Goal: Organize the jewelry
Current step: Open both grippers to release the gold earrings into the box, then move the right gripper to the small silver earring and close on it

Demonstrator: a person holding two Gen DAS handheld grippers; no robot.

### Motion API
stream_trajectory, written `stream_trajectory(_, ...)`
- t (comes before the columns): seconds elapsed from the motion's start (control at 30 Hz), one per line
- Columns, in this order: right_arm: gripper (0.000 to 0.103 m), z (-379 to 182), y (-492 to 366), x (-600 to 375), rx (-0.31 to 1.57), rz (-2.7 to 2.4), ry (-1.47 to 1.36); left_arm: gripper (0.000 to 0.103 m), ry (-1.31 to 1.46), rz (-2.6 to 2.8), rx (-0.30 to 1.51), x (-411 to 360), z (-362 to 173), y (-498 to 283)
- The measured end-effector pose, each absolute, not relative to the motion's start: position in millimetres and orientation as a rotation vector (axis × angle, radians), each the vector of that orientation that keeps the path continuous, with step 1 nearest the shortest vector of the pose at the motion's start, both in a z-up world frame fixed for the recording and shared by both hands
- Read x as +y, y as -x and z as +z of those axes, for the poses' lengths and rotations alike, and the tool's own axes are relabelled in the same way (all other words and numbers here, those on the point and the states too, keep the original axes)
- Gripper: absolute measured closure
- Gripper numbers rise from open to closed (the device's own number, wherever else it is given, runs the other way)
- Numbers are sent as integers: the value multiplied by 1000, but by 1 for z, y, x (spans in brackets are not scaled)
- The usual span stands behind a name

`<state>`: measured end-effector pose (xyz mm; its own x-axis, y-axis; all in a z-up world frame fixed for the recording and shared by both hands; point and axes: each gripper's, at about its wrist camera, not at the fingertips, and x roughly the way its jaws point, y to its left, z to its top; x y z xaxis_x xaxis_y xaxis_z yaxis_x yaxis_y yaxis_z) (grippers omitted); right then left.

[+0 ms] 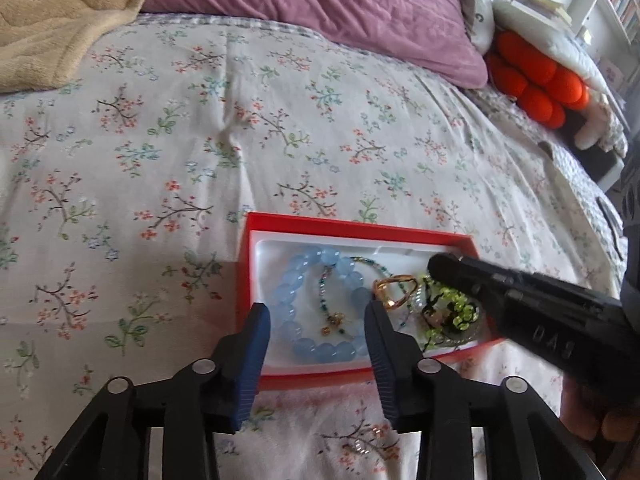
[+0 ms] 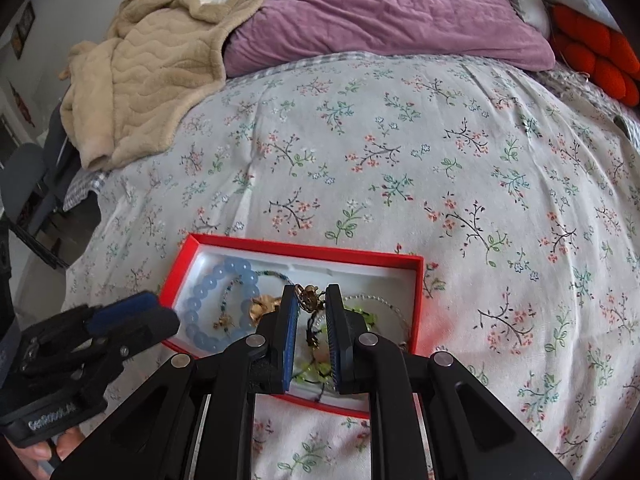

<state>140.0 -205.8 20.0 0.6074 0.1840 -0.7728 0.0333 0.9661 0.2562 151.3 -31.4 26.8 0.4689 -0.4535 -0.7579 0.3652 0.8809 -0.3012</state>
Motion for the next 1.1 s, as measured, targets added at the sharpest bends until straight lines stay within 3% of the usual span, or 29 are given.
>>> stream_trajectory(0.1,83,22,-142,-211,909,83,-295,56,79,-484,959,-27,27,-148)
stream_trajectory(0.17,67,25,-140,-216,901,82,-324,53,60,-475,963,-25,27,-145)
stream_trajectory(0.23,57,29,-136,-222,887,79,-356,52,42,-469,967,-23,27,-142)
stream_trajectory(1.1,46,37,-57,-209,1007,47,-291,18,-18,-385,1017,3,27,-89)
